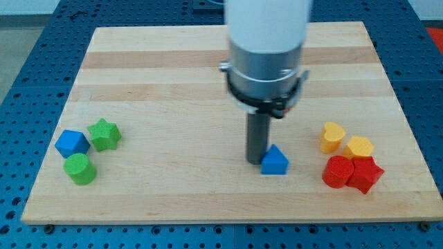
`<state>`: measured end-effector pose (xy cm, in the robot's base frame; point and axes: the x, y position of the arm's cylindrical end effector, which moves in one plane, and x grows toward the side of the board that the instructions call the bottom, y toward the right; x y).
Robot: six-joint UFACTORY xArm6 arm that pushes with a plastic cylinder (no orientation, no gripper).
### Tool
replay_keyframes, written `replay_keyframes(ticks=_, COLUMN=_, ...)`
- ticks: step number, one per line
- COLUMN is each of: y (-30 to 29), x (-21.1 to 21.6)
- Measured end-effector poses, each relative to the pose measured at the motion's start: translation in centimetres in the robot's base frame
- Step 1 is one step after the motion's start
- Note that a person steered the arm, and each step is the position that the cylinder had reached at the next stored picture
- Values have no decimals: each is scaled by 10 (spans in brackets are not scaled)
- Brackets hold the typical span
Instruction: Push the blue cube right a bit
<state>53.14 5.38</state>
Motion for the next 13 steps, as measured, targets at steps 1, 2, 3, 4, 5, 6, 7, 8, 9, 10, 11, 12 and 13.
replay_keyframes(ticks=1, y=12, x=5)
replay_keyframes(ticks=2, y=-4, x=6)
replay_keyframes(ticks=3, y=-26, x=26)
replay_keyframes(ticks=4, y=-57, x=60)
replay_keyframes(ticks=5, y=-82, x=86)
replay_keyframes(ticks=6, y=-89, x=86)
replay_keyframes(ticks=7, y=-94, x=86)
replay_keyframes(ticks=8, y=-94, x=86)
replay_keyframes(ticks=9, y=-104, x=88)
replay_keyframes(ticks=10, y=-109, x=88)
replay_keyframes(ticks=11, y=-117, x=87)
replay_keyframes(ticks=12, y=-229, x=77)
replay_keyframes(ticks=13, y=-333, x=61)
